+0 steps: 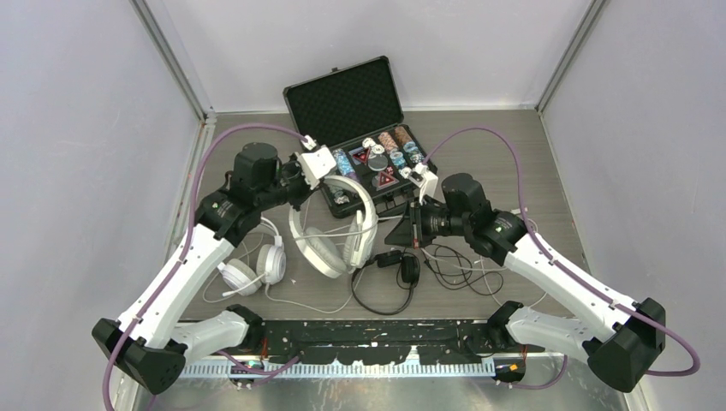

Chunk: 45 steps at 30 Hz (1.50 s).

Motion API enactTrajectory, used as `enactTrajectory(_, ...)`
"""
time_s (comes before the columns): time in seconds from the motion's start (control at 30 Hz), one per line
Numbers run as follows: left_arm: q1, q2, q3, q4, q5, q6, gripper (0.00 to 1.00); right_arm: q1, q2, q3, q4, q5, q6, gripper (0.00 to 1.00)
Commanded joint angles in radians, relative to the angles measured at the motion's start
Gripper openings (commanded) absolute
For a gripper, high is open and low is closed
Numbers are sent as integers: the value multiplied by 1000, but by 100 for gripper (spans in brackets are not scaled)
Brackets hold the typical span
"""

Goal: Wrap the headphones
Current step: Wrap the headphones cable around the headphones.

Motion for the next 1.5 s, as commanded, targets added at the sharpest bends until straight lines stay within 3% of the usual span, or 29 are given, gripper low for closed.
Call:
enactTrajectory(0.0,10,-18,-10,22,-91,65,0,-17,-26,73,40,-8,51,8)
enactTrajectory(0.13,10,-20,-19,26,-88,62,0,-17,-29,63,98,-57,93,0)
enactTrajectory(0.23,9,-29,-35,50,-107,55,0,-19,-30,49,157,-88,147,0)
enactTrajectory(0.4,9,-40,-51,68,-141,41,0,-19,-25,52,217,-100,215,12)
enactTrajectory(0.53,9,-44,-61,106,-249,-14,0,-18,-18,51,299,-128,280,0)
enactTrajectory(0.6,9,-44,-59,123,-315,-69,0,-19,-8,57,329,-129,310,0)
enactTrajectory(0.93,7,-12,-53,125,-463,-326,0,-18,94,191,407,-106,411,9)
enactTrajectory(1.47,-45,16,-89,155,-620,-441,0,-5,181,316,390,-89,449,15)
